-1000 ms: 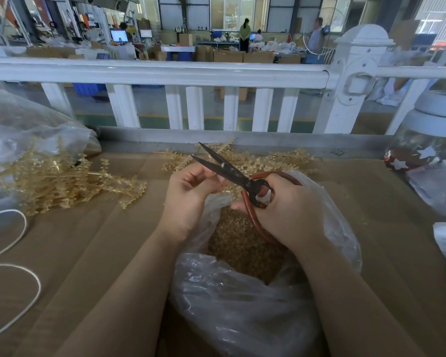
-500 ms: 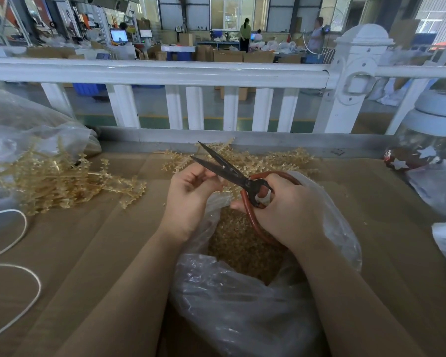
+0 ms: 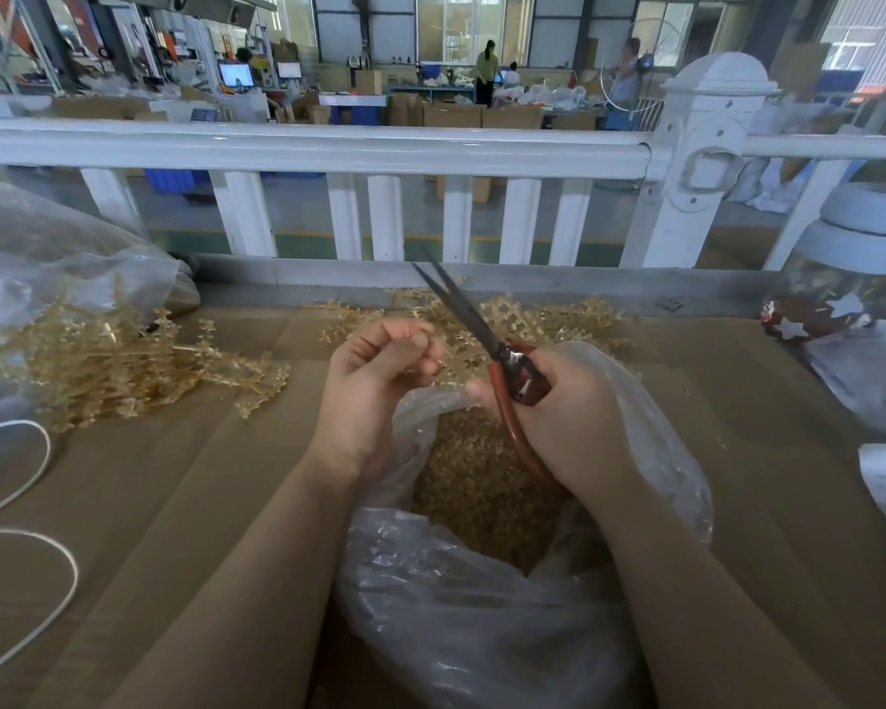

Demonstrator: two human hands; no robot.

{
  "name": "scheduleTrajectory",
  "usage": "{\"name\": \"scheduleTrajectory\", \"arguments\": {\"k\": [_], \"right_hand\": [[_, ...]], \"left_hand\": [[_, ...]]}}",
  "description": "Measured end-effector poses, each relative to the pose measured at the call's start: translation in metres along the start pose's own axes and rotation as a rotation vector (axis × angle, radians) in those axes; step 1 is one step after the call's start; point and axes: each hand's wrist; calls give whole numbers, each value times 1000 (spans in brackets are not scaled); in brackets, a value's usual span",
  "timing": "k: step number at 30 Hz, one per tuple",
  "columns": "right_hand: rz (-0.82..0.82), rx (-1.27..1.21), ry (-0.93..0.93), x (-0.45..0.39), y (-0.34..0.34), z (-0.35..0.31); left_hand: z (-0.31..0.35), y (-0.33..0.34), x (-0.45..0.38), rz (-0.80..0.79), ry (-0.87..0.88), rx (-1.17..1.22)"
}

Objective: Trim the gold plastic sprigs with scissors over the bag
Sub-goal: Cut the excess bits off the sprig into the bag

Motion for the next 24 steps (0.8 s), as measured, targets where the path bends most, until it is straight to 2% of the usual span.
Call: {"name": "scheduleTrajectory", "arguments": {"k": [5,10,18,24], "right_hand": [[-114,-329,106,-1,-4,-4],[-115,-476,143,-1,-9,-7],[-13,-523,264,-4,-9,-7],[-52,-417,297,-6,-9,-6]], "left_hand": [[3,-2,-3,105,-77,137],[2,-8,-6,192,-148,236],[5,-10,-6,163,-195,408],[7,-6,-4,113,-232,458]]}}
Point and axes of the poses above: each hand's wrist, its own x-axis away from the middle knuckle, its own y-axis out of the palm, z = x × y, and after that the axes turned 15 degrees about y, right-handed
